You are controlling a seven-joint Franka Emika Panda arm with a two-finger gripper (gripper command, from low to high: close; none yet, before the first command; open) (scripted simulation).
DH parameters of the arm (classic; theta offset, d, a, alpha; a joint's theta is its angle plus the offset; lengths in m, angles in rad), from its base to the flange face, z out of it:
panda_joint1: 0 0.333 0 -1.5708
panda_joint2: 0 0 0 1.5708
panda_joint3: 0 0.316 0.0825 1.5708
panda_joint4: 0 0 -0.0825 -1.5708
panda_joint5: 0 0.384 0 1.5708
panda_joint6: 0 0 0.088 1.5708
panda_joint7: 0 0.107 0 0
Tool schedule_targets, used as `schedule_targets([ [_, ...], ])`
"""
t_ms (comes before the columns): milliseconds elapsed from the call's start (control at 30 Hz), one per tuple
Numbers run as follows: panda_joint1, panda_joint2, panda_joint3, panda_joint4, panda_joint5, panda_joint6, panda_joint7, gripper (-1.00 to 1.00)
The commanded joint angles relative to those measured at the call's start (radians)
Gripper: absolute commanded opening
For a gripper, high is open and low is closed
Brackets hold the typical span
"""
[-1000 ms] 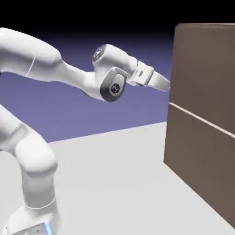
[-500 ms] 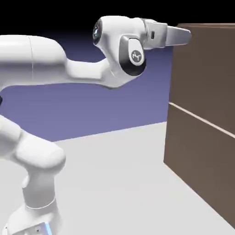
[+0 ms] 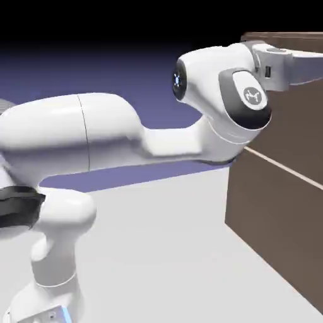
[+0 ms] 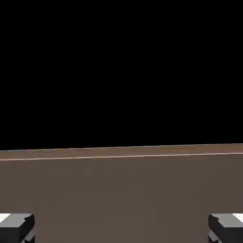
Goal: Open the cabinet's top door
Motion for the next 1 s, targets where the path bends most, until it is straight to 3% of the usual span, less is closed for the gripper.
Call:
schedule_targets([
  [0, 0.027, -0.009, -0.032, 0.022, -0.044, 0.006, 0.024, 0.0],
  [267, 0.239, -0.08, -0.289, 0.201, -0.389, 0.055, 0.211, 0.0],
  [500, 0.429, -0.045, -0.413, 0.369, -0.338, 0.08, 0.206, 0.0],
  [533, 0.429, -0.045, -0.413, 0.369, -0.338, 0.08, 0.206, -1.0],
  [967, 0.078, -0.262, -0.053, -0.042, -0.636, -0.3, 0.339, -1.0],
])
